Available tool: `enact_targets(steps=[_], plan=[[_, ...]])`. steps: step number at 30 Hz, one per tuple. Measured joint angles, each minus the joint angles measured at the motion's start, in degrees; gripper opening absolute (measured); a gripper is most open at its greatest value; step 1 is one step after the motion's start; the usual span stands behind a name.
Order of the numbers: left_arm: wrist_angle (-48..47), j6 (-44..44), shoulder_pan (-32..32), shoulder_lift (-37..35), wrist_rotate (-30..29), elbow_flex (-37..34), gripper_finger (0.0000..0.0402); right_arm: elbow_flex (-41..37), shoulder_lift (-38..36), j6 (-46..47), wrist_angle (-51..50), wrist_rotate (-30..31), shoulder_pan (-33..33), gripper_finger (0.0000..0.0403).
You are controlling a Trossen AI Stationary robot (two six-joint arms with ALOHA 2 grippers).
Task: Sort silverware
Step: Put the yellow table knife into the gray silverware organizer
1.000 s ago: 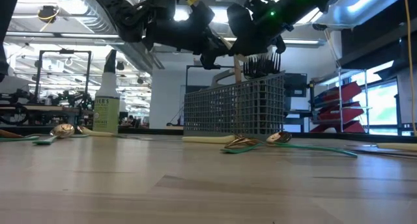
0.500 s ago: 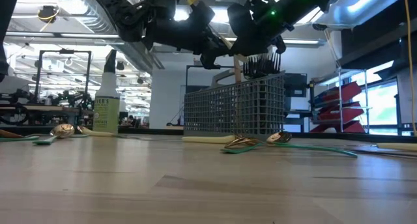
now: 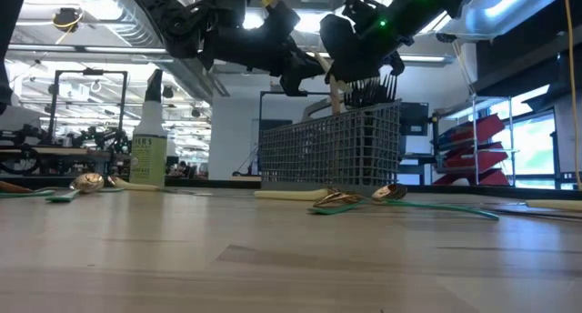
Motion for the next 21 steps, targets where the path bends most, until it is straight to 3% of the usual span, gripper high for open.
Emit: enact_targets(steps=[9, 21], plan=[[0.03, -0.07, 0.0, 0.0, -0.02, 0.0, 0.0086, -0.04, 0.02, 0.0, 0.06, -0.02, 0.0, 0.0083], [0.02, -1.07, -0.02, 0.0, 0.0, 0.0, 0.0086, -0.13, 0.11, 0.23, 0.0, 1.55, 0.0, 0.0161]])
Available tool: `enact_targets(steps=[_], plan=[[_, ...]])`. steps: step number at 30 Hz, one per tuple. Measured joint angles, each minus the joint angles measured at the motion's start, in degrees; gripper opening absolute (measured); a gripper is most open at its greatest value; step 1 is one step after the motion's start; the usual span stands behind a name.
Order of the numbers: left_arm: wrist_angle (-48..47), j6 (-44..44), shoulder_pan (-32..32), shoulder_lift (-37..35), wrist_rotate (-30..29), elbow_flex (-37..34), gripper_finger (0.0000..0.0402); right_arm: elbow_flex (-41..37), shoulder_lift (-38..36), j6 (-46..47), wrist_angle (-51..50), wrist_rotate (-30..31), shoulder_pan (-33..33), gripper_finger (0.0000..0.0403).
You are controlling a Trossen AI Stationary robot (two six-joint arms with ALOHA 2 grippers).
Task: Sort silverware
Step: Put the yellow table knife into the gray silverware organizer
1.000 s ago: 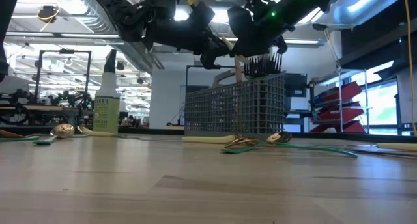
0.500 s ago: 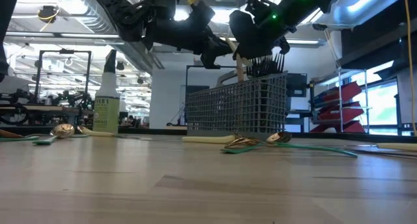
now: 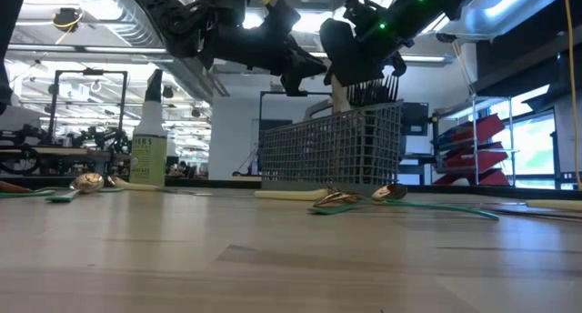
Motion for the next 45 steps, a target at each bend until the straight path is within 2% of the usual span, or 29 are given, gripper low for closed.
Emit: enact_targets(steps=[5, 15, 18, 28, 35, 39, 45], plan=[[-0.04, -0.02, 0.0, 0.0, -0.02, 0.0, 0.0086, 0.02, 0.0, -0.09, -0.64, 0.02, 0.0, 0.0144], [-2.39, -1.5, -0.02, -0.01, -0.08, 0.0, 0.0086, 0.62, -0.07, -0.03, -0.19, -2.79, 0.07, 0.0027], [-2.4, -1.49, 0.0, -0.02, -0.04, 0.0, 0.0086, 0.77, -0.07, 0.1, -0.53, -3.08, -0.04, 0.0005], [-2.36, -1.48, 0.0, -0.02, 0.07, 0.0, 0.0086, 1.07, -0.11, 0.57, -3.28, -3.01, 0.02, 0.0001], [-1.99, -2.92, -0.62, -0.68, -0.41, -0.02, 0.0086, 2.33, -0.81, 4.23, -4.71, -3.1, 0.56, 0.0], [-3.5, -6.18, -2.68, -5.11, -1.32, -0.07, 0.0086, 5.7, -1.18, 4.12, -9.16, -3.32, 1.64, 0.0], [-8.86, -6.01, -5.98, -13.55, -5.19, -0.35, 0.0086, 10.19, -1.23, 3.27, -14.37, -1.13, 3.62, 0.0]])
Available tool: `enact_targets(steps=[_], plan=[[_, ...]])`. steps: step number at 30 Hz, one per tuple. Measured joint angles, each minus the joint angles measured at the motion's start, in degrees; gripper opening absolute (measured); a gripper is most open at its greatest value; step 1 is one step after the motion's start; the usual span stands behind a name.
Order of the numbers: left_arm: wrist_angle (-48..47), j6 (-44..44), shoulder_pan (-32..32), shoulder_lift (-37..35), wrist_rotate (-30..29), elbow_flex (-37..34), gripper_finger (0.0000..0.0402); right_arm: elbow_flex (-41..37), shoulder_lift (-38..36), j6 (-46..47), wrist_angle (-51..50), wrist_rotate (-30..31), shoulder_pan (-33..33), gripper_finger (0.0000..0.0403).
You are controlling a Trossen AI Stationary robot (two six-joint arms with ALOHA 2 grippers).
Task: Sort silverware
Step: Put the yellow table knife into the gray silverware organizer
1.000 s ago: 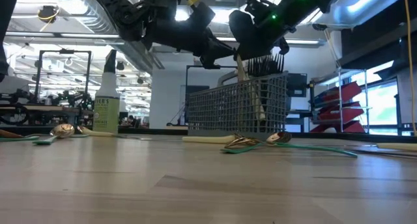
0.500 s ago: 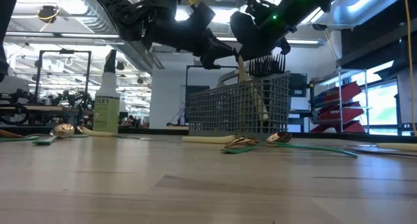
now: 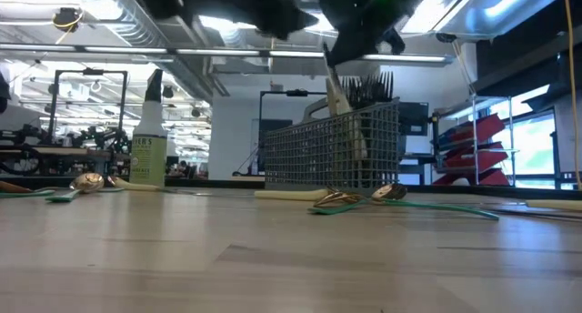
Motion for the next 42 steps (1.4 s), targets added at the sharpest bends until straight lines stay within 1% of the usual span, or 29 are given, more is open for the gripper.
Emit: enact_targets(steps=[3, 6, 9, 12, 16, 18, 22, 28, 35, 42], plan=[[-4.23, -0.18, -0.49, -5.58, -2.62, 0.02, 0.0086, 1.94, -0.01, -0.9, -1.88, 1.51, 1.17, 0.0], [-11.77, -2.05, 0.13, -11.89, -3.01, 0.07, 0.0086, 4.66, -0.06, -1.66, -4.33, 3.47, 2.14, 0.0], [-18.81, -5.76, 1.75, -18.31, -2.82, 0.02, 0.0086, 7.21, -0.17, -2.08, -7.86, 5.32, 2.87, 0.0], [-25.42, -10.27, 4.1, -25.07, -1.01, 0.07, 0.0086, 9.66, -0.23, -3.6, -8.58, 6.03, 3.25, 0.0], [-33.11, -18.36, 7.8, -31.8, 5.1, 0.0, 0.0086, 12.48, -0.28, -6.35, -8.64, 6.1, 3.23, 0.0], [-32.5, -21.14, 9.21, -34.26, 8.0, -1.47, 0.0086, 13.34, -0.28, -7.68, -8.63, 6.54, 3.23, 0.0], [-29.02, -22.76, 11.36, -37.23, 8.92, -6.15, 0.0086, 14.86, -0.3, -9.83, -8.74, 7.17, 3.16, 0.0], [-23.55, -25.23, 14.5, -37.45, 8.96, -13.45, 0.0086, 17.26, -0.32, -13.74, -8.71, 8.02, 1.54, 0.0], [-16.9, -27.24, 16.62, -37.23, 9.09, -20.02, 0.0086, 17.38, -0.18, -13.96, -8.68, 6.09, -0.52, 0.0], [-16.58, -27.35, 17.4, -37.25, 9.21, -20.7, 0.0086, 14.36, 1.22, -12.7, -8.18, 5.44, -0.6, 0.0]])
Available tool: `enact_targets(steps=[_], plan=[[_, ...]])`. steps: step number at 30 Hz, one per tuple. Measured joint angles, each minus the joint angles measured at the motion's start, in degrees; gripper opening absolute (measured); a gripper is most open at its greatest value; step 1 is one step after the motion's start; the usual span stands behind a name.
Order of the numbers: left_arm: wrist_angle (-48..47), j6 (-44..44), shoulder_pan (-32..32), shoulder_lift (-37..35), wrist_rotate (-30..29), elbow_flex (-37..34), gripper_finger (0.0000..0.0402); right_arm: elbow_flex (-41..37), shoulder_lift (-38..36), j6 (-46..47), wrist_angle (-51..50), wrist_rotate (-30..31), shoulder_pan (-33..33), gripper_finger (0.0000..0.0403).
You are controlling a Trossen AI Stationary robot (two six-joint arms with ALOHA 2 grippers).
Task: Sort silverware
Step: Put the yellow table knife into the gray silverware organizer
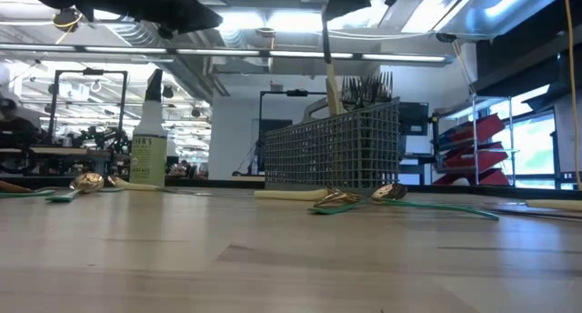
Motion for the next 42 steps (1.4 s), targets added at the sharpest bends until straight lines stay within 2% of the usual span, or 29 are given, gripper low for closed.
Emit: enact_targets(steps=[14, 21, 25, 29, 35, 39, 42], plan=[[-0.52, 0.1, -0.04, 0.0, 0.59, -0.02, 0.0086, -8.14, 1.87, 1.78, 2.4, -3.06, 0.07, 0.0], [-2.37, 0.48, -0.04, 0.11, 0.59, -0.02, 0.0086, -9.97, 1.85, 4.95, 3.1, -7.57, 0.07, 0.0003], [-5.11, 0.55, -0.08, 1.8, 0.79, -0.02, 0.0086, -9.97, 1.74, 2.97, 6.96, -8.96, 0.77, 0.0018], [-6.75, 0.42, -0.14, 5.06, 4.06, -0.61, 0.0086, -8.53, 1.74, -0.89, 10.09, -8.87, 1.72, 0.005], [-0.77, 0.62, -0.95, 6.4, 15.57, -8.28, 0.0086, -6.56, 2.29, -1.29, 10.79, -12.17, 5.35, 0.0114], [6.45, 0.05, -1.92, 6.64, 15.91, -15.85, 0.0086, -6.56, 5.88, -3.94, 10.91, -14.59, 7.92, 0.0143], [14.2, 0.37, -2.64, 6.8, 16.08, -21.16, 0.0086, -6.57, 10.4, -5.58, 11.3, -18.31, 8.34, 0.0146]])
